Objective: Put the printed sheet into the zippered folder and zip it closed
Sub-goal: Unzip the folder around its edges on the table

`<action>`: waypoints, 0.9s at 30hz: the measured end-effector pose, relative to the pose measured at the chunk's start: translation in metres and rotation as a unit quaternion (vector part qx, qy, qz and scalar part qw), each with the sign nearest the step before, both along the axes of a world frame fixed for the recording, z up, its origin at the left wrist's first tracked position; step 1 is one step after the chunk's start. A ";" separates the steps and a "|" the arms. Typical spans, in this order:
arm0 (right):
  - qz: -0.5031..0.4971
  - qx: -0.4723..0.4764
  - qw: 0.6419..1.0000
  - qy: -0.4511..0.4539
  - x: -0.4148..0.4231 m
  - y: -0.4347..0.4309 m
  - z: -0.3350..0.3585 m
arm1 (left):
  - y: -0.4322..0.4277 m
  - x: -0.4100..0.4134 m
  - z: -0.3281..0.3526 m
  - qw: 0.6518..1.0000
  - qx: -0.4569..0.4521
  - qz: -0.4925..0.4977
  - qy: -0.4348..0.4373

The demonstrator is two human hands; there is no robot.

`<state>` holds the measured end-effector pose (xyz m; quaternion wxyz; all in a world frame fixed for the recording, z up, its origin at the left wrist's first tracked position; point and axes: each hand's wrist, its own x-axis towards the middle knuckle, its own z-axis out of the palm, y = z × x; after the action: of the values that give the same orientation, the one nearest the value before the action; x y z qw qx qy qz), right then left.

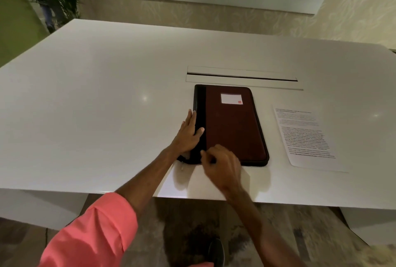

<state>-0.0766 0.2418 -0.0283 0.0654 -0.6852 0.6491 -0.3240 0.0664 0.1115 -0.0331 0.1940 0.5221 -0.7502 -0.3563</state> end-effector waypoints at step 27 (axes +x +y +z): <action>-0.253 0.160 0.949 -0.099 -0.144 -0.100 0.067 | -0.034 -0.033 0.021 0.998 -0.019 0.050 -0.041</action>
<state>-0.2209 0.1419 0.0384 0.1542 -0.4430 0.8350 -0.2877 0.0330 0.0780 -0.0119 0.1906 0.5693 -0.7371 -0.3102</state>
